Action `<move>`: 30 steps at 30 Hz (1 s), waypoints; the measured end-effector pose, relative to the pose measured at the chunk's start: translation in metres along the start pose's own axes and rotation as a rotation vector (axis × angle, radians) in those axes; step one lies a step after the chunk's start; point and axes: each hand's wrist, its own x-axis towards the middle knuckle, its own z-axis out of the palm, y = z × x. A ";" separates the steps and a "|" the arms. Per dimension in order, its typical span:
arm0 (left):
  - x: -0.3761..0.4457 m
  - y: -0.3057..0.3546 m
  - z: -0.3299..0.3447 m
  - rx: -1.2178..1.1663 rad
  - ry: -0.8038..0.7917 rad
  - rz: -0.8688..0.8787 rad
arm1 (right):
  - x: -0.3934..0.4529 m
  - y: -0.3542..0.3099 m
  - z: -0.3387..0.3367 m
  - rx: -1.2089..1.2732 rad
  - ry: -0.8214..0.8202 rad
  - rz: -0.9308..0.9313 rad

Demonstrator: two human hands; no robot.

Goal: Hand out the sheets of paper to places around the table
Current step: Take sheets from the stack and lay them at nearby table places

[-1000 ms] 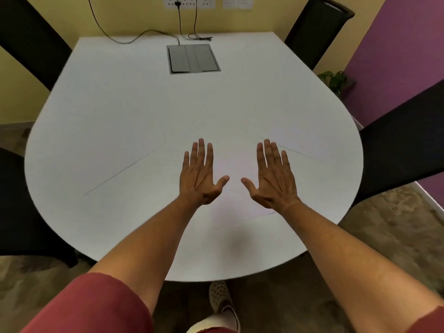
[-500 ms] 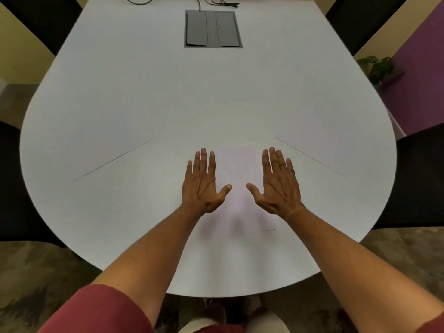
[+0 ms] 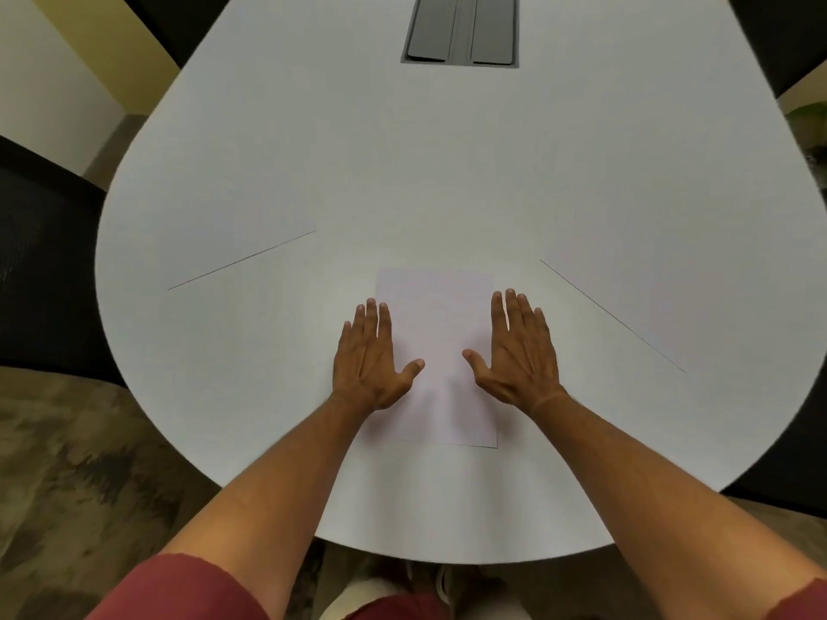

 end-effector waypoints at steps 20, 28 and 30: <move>0.033 -0.003 0.018 -0.358 0.040 -0.341 | 0.021 -0.006 0.025 0.542 -0.092 0.473; 0.038 -0.002 0.018 -0.476 0.048 -0.401 | 0.026 -0.004 0.023 0.647 -0.013 0.549; 0.038 -0.004 0.017 -0.496 0.061 -0.415 | 0.025 -0.003 0.024 0.683 0.003 0.569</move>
